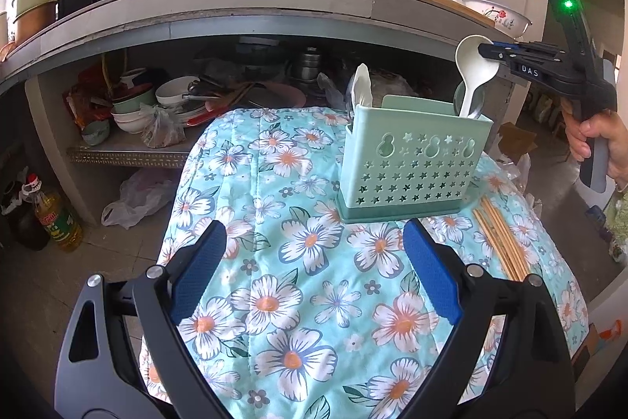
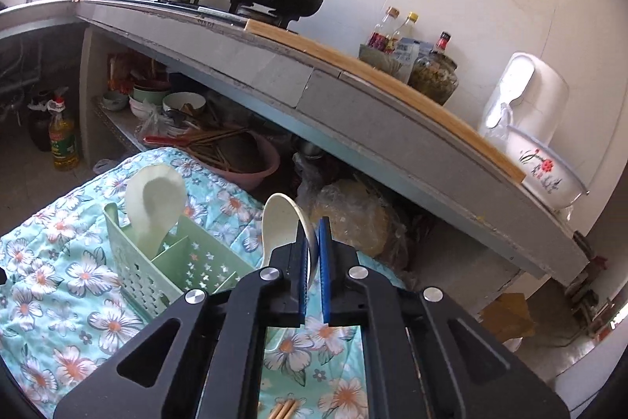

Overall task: Organize utensils
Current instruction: 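Move both tools toward the bamboo chopsticks lying beside the holder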

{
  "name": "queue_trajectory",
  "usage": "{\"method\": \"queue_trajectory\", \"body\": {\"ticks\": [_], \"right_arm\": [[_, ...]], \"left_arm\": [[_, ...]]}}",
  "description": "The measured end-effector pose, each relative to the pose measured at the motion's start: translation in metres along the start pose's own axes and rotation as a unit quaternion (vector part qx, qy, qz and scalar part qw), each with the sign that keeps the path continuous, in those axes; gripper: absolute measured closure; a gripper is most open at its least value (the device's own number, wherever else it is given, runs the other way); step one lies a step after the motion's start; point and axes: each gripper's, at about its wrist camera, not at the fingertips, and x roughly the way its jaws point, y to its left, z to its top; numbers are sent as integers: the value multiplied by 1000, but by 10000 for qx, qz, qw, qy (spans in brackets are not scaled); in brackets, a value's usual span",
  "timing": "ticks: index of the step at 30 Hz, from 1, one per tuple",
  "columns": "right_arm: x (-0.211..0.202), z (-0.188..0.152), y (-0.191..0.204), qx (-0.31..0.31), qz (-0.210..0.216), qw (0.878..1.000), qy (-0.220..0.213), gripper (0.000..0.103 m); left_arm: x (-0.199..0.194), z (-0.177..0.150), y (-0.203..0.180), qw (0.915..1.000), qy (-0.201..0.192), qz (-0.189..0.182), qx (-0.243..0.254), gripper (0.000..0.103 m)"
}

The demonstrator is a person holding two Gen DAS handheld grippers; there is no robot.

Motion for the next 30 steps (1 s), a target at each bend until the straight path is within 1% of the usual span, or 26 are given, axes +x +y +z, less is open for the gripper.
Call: {"method": "queue_trajectory", "body": {"ticks": [2,5,7,8,11,12,13,15,18,20,21,23,26,27,30], "right_arm": [[0,-2,7,-183,-111,9998,-25,98],[9,-9,23,-595,-147,9981,115,98],[11,-12,27,-622,-136,9978,159,97],[10,-12,23,-492,-43,9986,163,97],[0,-12,2,166,388,9989,179,93],[-5,-13,-7,390,484,9980,152,89],[-10,-14,-13,605,579,9964,127,85],[-26,-21,-35,1191,840,9893,56,82],[-49,-41,-61,1949,1216,9733,-3,80],[-60,-58,-75,2406,1378,9608,80,80],[-66,-71,-83,2693,1495,9513,153,80],[-71,-93,-91,3080,1632,9367,329,80],[-72,-140,-90,3706,1998,9037,772,80],[-67,-156,-85,3848,2045,8946,989,80],[-50,-202,-64,4071,2083,8735,1670,80]], "left_arm": [[1,0,0,10000,11,-10,-14,15],[1,-1,-1,10000,23,-16,-3,15],[1,-2,-2,10000,29,-13,12,15],[1,-2,-3,10000,33,-11,20,15],[0,-2,-4,10000,32,-3,49,15],[0,-2,-4,10000,31,-3,52,15],[0,-2,-4,10000,29,-10,53,15],[0,-2,-6,10000,35,-30,57,15],[2,-3,-10,9999,69,-79,86,15],[4,-3,-14,9998,98,-122,127,15],[4,-3,-16,9997,103,-142,152,15],[5,-4,-22,9995,118,-188,205,15],[7,-5,-31,9991,180,-251,289,15],[8,-6,-35,9989,213,-273,317,15],[10,-8,-47,9981,301,-334,427,15]]}}
